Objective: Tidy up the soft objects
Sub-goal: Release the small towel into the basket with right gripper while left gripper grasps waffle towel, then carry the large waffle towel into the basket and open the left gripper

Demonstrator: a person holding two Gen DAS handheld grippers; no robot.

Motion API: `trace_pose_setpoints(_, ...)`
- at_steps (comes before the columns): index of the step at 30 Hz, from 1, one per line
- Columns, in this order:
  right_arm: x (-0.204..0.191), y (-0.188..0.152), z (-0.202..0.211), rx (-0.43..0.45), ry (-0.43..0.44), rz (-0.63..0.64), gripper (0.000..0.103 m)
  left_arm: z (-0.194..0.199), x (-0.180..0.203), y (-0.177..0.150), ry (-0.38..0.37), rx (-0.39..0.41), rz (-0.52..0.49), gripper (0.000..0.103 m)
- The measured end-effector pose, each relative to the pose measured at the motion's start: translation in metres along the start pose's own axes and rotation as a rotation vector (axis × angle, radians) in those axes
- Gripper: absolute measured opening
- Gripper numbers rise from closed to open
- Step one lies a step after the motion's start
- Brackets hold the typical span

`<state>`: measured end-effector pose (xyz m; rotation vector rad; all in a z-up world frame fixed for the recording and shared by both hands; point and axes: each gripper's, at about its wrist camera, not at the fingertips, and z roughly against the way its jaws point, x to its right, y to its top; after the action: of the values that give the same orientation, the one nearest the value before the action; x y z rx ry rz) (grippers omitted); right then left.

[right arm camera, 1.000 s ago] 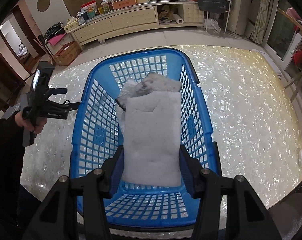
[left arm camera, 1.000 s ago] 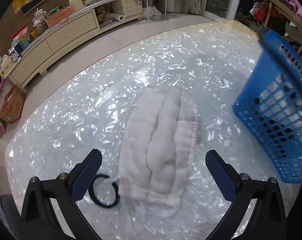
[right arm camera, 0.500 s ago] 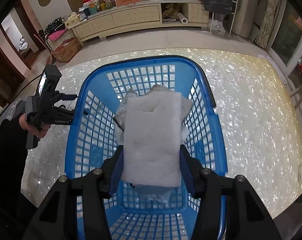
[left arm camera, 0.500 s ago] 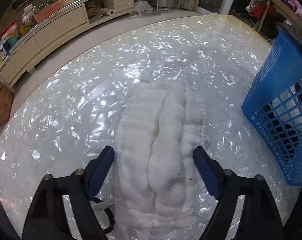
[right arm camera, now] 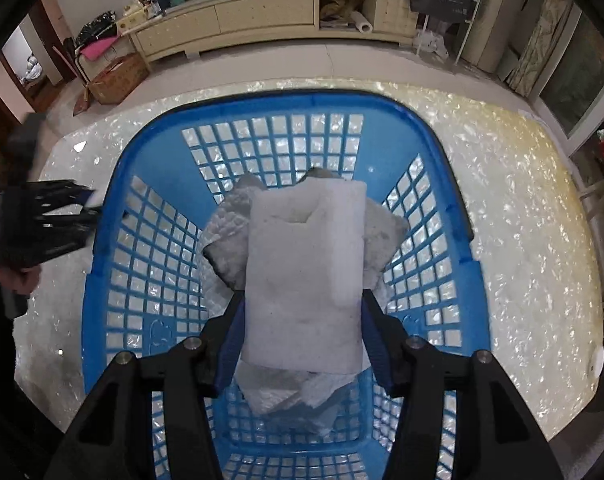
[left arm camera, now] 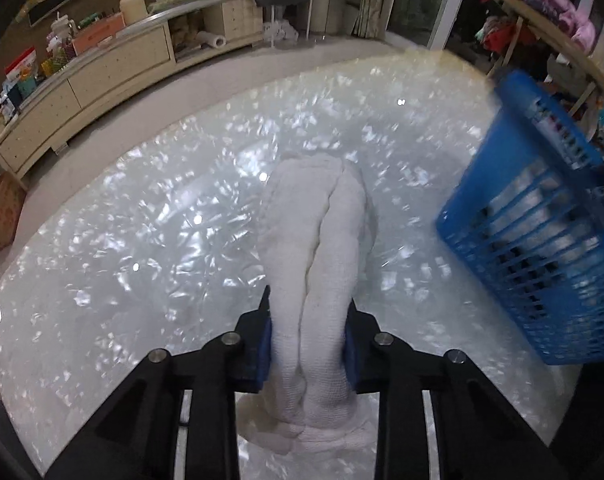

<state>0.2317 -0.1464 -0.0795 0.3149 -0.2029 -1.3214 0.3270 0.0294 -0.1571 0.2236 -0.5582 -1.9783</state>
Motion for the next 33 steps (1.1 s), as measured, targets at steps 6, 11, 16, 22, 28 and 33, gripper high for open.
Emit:
trace_pose_setpoints(6, -0.001, 0.000, 0.002, -0.010, 0.006, -0.008, 0.054, 0.066, 0.014, -0.009, -0.008, 0.077, 0.023, 0.026)
trace_pose_setpoints(11, 0.001, -0.010, 0.012, -0.005, 0.021, -0.016, 0.064, 0.116, 0.032, -0.028, 0.000, 0.119, 0.039, 0.026)
trace_pose_setpoints(16, -0.004, -0.028, 0.042, 0.068, -0.018, 0.014, 0.096, 0.152, 0.050, -0.049, -0.004, 0.139, 0.046, 0.026)
trace_pose_setpoints(22, 0.005, -0.063, 0.076, 0.118, 0.002, 0.010, 0.103, 0.181, 0.075, -0.056, 0.010, 0.160, 0.031, 0.026)
trace_pose_setpoints(28, 0.032, -0.092, 0.099, 0.157, 0.011, -0.015, 0.103, 0.199, 0.110, -0.051, 0.019, 0.181, -0.016, 0.026)
trace_pose_setpoints(33, 0.040, -0.101, 0.106, 0.184, 0.002, -0.048, 0.103, 0.206, 0.147, -0.031, 0.022, 0.196, -0.074, 0.026)
